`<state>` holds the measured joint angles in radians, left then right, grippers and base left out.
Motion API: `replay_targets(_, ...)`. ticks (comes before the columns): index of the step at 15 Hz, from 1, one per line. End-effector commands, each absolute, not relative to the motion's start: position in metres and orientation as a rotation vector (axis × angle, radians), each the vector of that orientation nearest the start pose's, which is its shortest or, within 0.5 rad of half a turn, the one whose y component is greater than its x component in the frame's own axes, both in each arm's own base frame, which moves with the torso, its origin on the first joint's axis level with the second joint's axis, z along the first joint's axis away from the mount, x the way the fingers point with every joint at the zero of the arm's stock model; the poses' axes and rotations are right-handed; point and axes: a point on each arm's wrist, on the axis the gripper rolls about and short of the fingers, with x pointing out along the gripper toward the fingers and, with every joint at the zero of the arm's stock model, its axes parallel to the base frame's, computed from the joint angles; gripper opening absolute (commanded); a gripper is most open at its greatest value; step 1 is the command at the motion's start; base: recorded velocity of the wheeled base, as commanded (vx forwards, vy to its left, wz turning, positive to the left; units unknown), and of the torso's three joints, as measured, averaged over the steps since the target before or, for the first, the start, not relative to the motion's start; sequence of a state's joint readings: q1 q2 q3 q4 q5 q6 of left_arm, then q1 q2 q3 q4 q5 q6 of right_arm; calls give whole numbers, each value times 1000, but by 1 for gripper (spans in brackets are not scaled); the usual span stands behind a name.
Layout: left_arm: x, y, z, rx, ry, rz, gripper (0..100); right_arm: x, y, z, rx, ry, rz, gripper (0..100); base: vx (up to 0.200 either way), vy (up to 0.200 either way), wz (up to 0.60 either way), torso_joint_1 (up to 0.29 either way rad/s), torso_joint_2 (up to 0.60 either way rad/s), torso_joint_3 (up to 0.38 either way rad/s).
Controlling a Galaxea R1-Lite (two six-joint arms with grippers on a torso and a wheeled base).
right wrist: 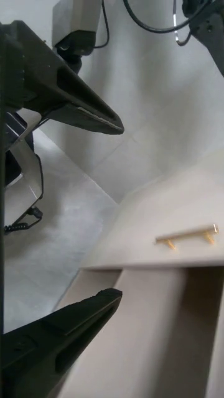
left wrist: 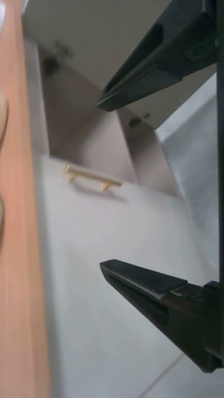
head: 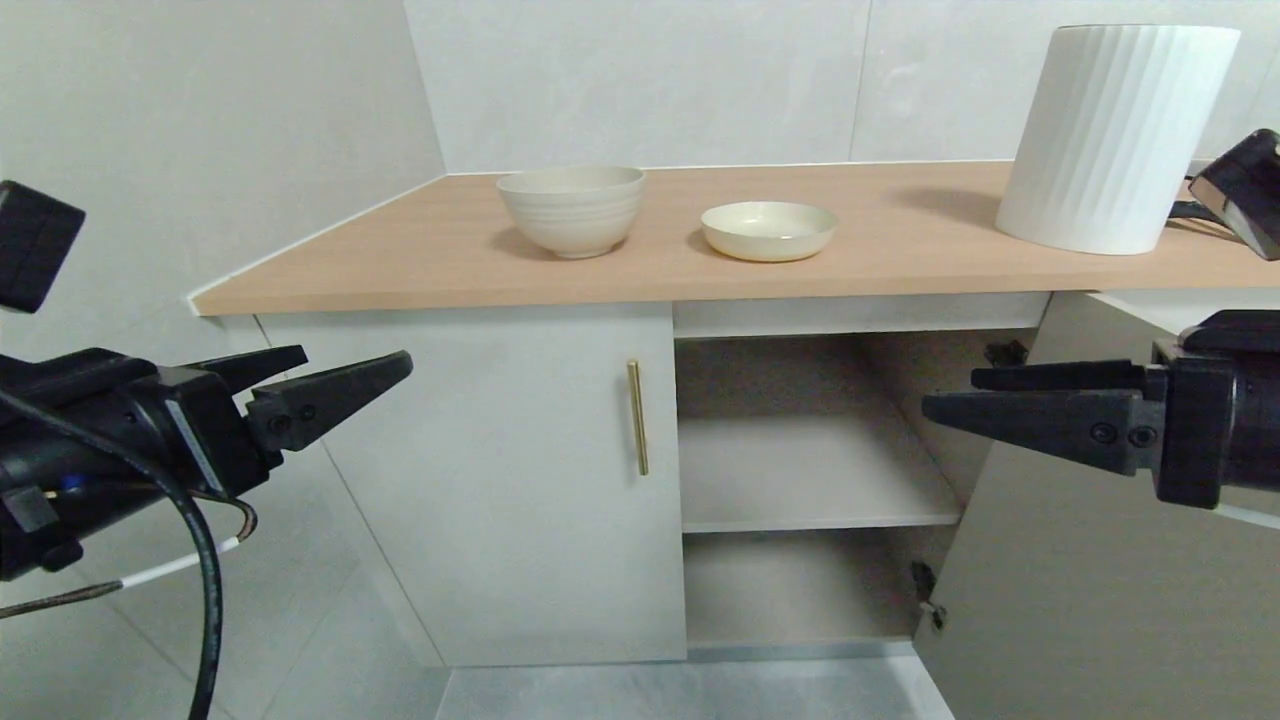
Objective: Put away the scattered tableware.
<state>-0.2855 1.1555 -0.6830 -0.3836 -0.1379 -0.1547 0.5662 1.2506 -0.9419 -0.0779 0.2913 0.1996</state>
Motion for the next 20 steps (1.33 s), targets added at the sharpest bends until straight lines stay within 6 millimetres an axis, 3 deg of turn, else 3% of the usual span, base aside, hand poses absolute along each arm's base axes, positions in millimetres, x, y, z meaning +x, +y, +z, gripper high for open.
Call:
replay_targets(1,164,-51,253,-146,122,-417,100,160,110,280,153,321,830,100,200,0,0,7,2,7)
replay_targets(5,163,-51,254,-146,119,-417,100,157,108,279,150,329,832,100,200,0,0,4,2,4)
replay_targets(11,145,-48,265,-153,54,-472,100,144,100,282,147,287,851,100,0,0,0,0,0,0)
replay_targets(15,147,-48,264,-152,71,-475,100,143,100,278,105,279,855,100,0,0,0,0,0,0)
replay_targets(20,151,-50,261,-151,90,-473,100,143,100,277,92,278,856,100,0,0,0,33,-272,-296)
